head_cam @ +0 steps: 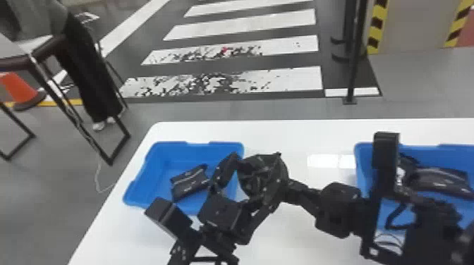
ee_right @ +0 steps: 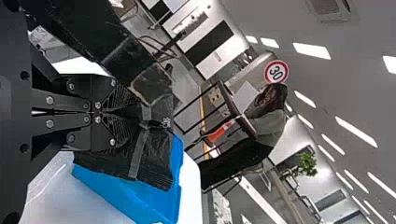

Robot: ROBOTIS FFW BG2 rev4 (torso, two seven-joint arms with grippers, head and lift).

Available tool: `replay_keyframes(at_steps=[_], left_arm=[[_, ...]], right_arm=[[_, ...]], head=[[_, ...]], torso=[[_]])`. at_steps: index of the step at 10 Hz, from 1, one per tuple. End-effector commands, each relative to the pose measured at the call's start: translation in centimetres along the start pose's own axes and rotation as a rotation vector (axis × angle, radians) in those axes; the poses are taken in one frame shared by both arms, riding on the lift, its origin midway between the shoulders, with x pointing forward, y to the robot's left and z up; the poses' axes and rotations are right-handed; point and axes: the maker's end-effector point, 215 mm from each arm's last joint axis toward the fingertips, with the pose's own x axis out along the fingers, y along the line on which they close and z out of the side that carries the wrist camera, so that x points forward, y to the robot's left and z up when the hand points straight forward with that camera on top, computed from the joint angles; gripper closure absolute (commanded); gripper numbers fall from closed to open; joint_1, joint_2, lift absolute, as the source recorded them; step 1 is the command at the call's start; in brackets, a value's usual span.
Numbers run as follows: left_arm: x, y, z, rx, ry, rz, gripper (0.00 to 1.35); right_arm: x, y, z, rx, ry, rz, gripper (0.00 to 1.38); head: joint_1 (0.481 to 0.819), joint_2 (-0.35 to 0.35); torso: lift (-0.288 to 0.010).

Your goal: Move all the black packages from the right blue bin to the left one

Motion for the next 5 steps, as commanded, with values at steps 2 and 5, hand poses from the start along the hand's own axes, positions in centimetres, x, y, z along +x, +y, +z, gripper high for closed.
replay_keyframes(at_steps=[2, 5], left_arm=[[-0.4, 0.7, -0.7, -0.025, 0.025, 0.018, 0.89], [-0.3, 0.1, -3.2, -0.066, 0.130, -0.013, 1.21]], right_arm=[[0.1, 0.1, -0.3, 0.008, 0.004, 0.005, 1.18], [0.2, -0.7, 0.7, 0.018, -0.037, -0.002, 1.18]], head=[[0.695, 0.306], [0.695, 0.305]], torso=[[-0.132], [-0.132]])
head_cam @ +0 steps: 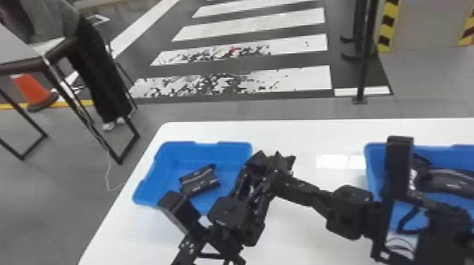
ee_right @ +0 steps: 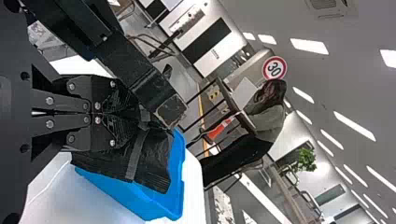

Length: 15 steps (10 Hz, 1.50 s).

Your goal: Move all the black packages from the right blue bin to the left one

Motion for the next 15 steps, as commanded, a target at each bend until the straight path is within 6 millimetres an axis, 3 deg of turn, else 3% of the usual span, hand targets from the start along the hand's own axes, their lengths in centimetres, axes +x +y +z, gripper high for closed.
replay_keyframes(at_steps=[1, 5, 6, 7, 8, 9, 10, 13, 15], left_arm=[[0.3, -0.4, -0.8, -0.003, 0.033, -0.019, 1.21], [0.4, -0.8, -0.5, 0.023, 0.042, -0.034, 1.21], [0.4, -0.4, -0.1, 0.029, 0.030, -0.025, 1.21], [0.2, 0.7, 0.7, 0.044, 0.010, -0.003, 1.21], [0.1, 2.2, 1.5, 0.074, 0.000, 0.027, 1.21], [-0.1, 4.0, 2.4, 0.111, -0.014, 0.062, 1.21], [-0.2, 6.1, 3.6, 0.168, -0.036, 0.106, 1.21], [-0.6, 14.9, 5.0, 0.382, -0.043, 0.279, 1.21], [0.1, 20.2, 3.9, 0.486, 0.004, 0.360, 1.21]], right_arm=[[0.2, -0.2, 0.9, -0.002, -0.023, 0.001, 1.18], [0.5, -2.2, 2.3, 0.006, -0.066, -0.022, 1.12], [0.5, -2.5, 2.4, 0.019, -0.075, -0.022, 1.03], [0.4, -2.7, 2.3, 0.035, -0.081, -0.017, 0.67], [0.3, -2.7, 2.5, 0.033, -0.099, -0.014, 0.28], [0.2, -2.7, 2.7, 0.043, -0.109, -0.010, 0.06], [-0.1, -2.9, 2.9, 0.051, -0.120, -0.014, 0.10], [-0.9, -3.4, 3.2, 0.063, -0.140, -0.023, 0.15], [-1.1, -3.2, 3.4, 0.066, -0.148, -0.020, 0.15]], head=[[0.695, 0.298], [0.695, 0.269], [0.695, 0.265], [0.695, 0.261], [0.695, 0.266], [0.695, 0.279], [0.695, 0.298], [0.695, 0.350], [0.695, 0.350]], torso=[[-0.132], [-0.132], [-0.132], [-0.132], [-0.132], [-0.132], [-0.132], [-0.132], [-0.132]])
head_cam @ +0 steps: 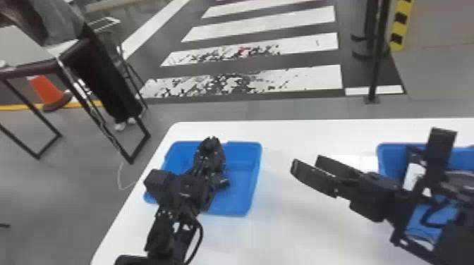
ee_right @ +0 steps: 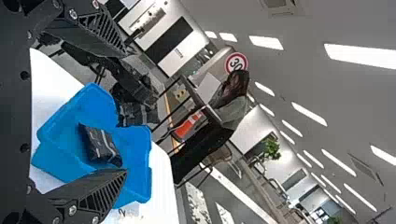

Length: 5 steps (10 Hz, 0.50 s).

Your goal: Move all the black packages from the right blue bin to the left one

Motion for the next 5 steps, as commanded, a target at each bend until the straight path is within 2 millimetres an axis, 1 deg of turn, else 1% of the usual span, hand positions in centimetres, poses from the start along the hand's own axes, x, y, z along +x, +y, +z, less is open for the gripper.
replay_keyframes(at_steps=[1, 2, 3, 4, 5], left_arm=[[0.9, 1.5, -2.1, -0.009, 0.020, 0.030, 1.05], [0.4, 1.5, -1.3, -0.035, -0.021, 0.032, 0.38], [0.1, 0.9, 0.0, -0.044, -0.071, 0.024, 0.00], [-0.4, -0.4, 1.2, -0.101, -0.119, 0.003, 0.09], [-1.4, -1.2, 3.1, -0.134, -0.168, -0.006, 0.25]], right_arm=[[-0.1, -0.1, 0.1, -0.004, -0.002, -0.003, 0.15], [-0.4, -0.8, 0.4, -0.018, -0.006, -0.022, 0.15], [-1.3, -2.2, 1.0, -0.054, -0.011, -0.063, 0.15], [-2.9, -4.5, 2.8, -0.143, -0.019, -0.140, 0.15], [-5.8, -7.7, 5.1, -0.254, -0.023, -0.269, 0.15]], head=[[0.695, 0.350], [0.695, 0.350], [0.695, 0.350], [0.695, 0.350], [0.695, 0.350]], torso=[[-0.132], [-0.132], [-0.132], [-0.132], [-0.132]])
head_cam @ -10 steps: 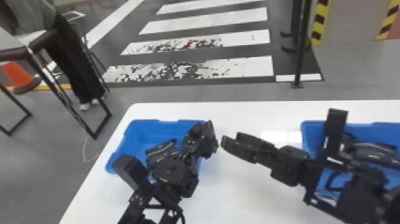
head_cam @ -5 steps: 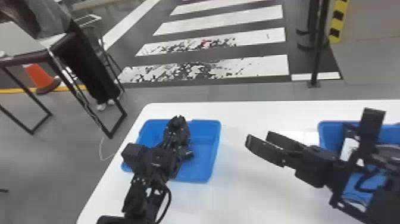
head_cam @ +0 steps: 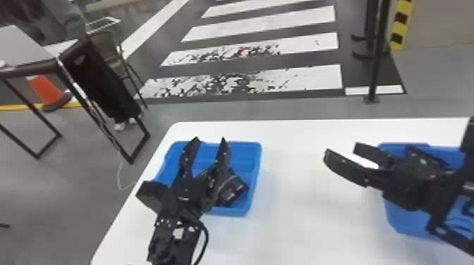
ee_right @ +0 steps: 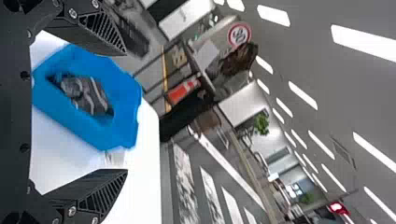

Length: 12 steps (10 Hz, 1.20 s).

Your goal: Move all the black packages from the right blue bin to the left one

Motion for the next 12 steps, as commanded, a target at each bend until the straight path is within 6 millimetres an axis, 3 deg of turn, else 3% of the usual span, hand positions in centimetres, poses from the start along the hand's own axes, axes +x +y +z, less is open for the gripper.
replay_keyframes(at_steps=[1, 2, 4, 6, 8, 12], left_arm=[[-1.4, -1.6, 3.0, -0.033, -0.026, -0.019, 0.34], [-2.5, -2.6, 4.7, -0.040, -0.042, -0.032, 0.37], [-5.0, -4.3, 4.7, -0.117, -0.030, -0.037, 0.38], [-5.7, -6.1, 3.4, -0.153, 0.009, -0.061, 0.38], [-5.6, -6.2, 3.6, -0.143, 0.002, -0.064, 0.38], [-5.6, -6.2, 3.6, -0.146, -0.003, -0.064, 0.38]], right_arm=[[-3.9, -5.9, 2.5, -0.160, -0.008, -0.215, 0.15], [-6.3, -8.9, 2.3, -0.183, 0.004, -0.341, 0.15], [-9.9, -13.6, -1.2, -0.148, 0.093, -0.506, 0.15], [-11.0, -15.7, -5.0, -0.087, 0.148, -0.570, 0.15], [-11.1, -16.9, -7.2, -0.062, 0.181, -0.614, 0.15], [-10.8, -19.4, -8.8, -0.016, 0.212, -0.649, 0.15]], head=[[0.695, 0.345], [0.695, 0.281], [0.695, 0.189], [0.695, 0.113], [0.695, 0.083], [0.695, 0.071]], torso=[[-0.132], [-0.132], [-0.132], [-0.132], [-0.132], [-0.132]])
